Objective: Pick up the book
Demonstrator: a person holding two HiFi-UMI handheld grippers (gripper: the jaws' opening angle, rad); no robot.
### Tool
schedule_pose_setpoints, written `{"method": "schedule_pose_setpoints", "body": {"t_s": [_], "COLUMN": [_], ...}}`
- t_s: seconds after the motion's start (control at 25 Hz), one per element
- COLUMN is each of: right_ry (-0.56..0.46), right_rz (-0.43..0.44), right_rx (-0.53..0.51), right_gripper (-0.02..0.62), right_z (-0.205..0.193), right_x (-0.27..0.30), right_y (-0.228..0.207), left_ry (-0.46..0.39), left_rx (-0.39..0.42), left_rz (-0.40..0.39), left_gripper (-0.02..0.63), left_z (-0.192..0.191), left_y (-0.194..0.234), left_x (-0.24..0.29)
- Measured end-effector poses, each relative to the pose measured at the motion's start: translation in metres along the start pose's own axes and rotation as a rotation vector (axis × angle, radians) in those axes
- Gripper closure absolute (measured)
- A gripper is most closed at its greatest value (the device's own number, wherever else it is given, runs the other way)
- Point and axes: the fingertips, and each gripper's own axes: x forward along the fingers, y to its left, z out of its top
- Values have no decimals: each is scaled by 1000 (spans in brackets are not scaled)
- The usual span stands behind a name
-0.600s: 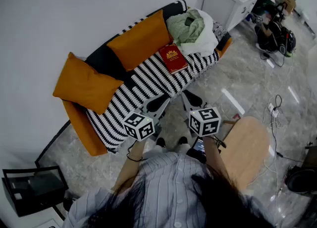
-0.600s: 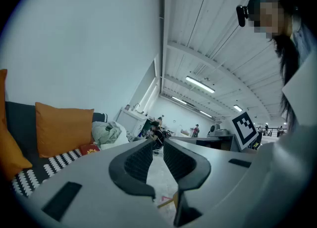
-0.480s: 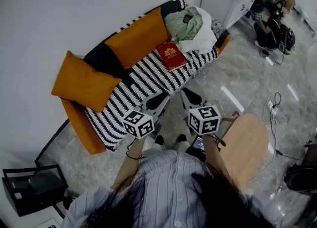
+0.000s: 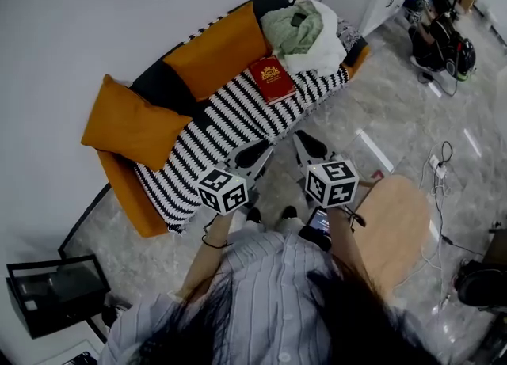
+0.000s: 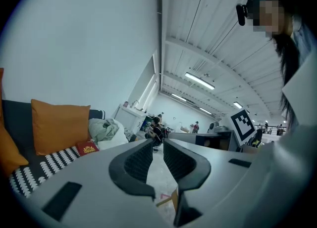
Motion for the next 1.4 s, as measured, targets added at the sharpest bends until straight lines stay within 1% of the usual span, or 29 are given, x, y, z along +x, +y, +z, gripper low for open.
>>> {"method": "schedule_pose_setpoints", "body": {"t_s": [0.2,0.52,0.64,0.8,1.12,1.28,1.4], "right_ry": [0,30,45,52,73,78,77], "right_rz": [15,51,58,74,107,106,88], "right_rx": [5,-5,-17,-1,37,17,6], "right_gripper": [552,552,552,552,552,552,552], "right_z": [-2,-18,-26,-30,-38,-34,-27], "right_x": [-4,-16,-23,-24,-5,11,24], "right_y": [-12,-34,-43,-50,-53,-57,-70], "left_ry": [12,19,24,51,67,56,50], "left_rx": [2,-18,-32,-30,-44,-60,-70], "left_rz": [7,56,47,49,94,97,88], "left_gripper": [548,549,548,548,549,548,548], "left_z": [-3,-20,-33,-43,-45,-41,-37], "left_y": [-5,-10,-23,-33,-18,2,16], "left_x": [12,35,40,47,45,51,63]}}
